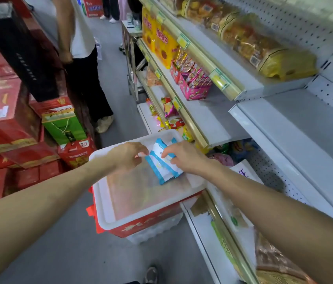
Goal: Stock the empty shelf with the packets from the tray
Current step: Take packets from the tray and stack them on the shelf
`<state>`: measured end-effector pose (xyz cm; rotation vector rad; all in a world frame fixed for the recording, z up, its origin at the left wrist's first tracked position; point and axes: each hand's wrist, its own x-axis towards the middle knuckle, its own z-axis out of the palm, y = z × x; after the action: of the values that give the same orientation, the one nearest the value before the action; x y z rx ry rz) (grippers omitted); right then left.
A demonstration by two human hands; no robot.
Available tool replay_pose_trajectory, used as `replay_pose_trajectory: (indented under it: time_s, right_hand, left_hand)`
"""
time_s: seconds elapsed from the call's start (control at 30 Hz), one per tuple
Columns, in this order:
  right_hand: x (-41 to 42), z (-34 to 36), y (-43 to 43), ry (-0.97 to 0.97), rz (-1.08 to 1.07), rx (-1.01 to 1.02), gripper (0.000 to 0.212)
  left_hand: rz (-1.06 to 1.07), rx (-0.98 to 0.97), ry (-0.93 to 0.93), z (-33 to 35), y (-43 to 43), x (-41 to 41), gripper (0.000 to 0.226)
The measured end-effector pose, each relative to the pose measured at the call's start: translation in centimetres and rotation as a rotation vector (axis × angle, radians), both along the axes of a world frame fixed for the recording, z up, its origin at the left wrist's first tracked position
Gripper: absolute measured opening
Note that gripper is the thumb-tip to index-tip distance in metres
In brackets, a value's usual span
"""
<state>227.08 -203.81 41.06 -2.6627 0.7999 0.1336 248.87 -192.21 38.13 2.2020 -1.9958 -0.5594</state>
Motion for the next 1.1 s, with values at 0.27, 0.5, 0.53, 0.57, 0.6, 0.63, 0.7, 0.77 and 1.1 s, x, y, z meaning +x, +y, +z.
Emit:
replay_pose_trajectory:
  time_s: [0.27,0.5,0.53,0.57,0.6,0.63,0.7,0.77,1.1]
  right_hand:
    - [-5.2,4.4,-1.2,-0.095,-0.127,0.003,0.034]
    - [-7.5,5.6,-0.2,-0.09,-0.14,0.012,0.036]
    - [-7.4,5.5,-0.1,-0.088,-0.138,0.014,0.036]
    - [-7.5,5.7,0.1,-0.082,-0.135,0.012,0.036]
    - [-7.5,5.7,0.2,-0.077,-0.136,0.015,0.036]
    - [-7.6,5.6,0.2,-0.082,-0.142,0.022,0.036]
    - [-7.3,5.7,0.5,-0.083,-0.138,0.036,0.036]
    - [-7.0,5.8,0.7,-0.084,-0.137,0.046,0.037]
    - [-5.3,5.5,2.0,-0.058,-0.075,0.045,0.036]
  left_hand:
    - [-0.357,0.105,-0.15,-4.3,-6.0,-3.7,0.065]
    - [-0.435,0.075,-0.287,-6.6,-5.9,-2.8,0.079]
    - [-0.434,0.092,-0.298,-6.7,-5.7,-2.5,0.079]
    - [-0.428,0.099,-0.303,-6.8,-5.4,-2.4,0.079]
    - [-0.415,0.112,-0.304,-6.7,-5.1,-2.5,0.079]
    - [-0.403,0.128,-0.308,-6.7,-4.9,-2.7,0.079]
    - [-0.368,0.16,-0.318,-6.3,-3.9,-2.6,0.08]
    - [-0.344,0.202,-0.331,-5.9,-3.0,-2.5,0.082]
    - [-0.233,0.293,0.083,-2.7,2.0,-0.1,0.036]
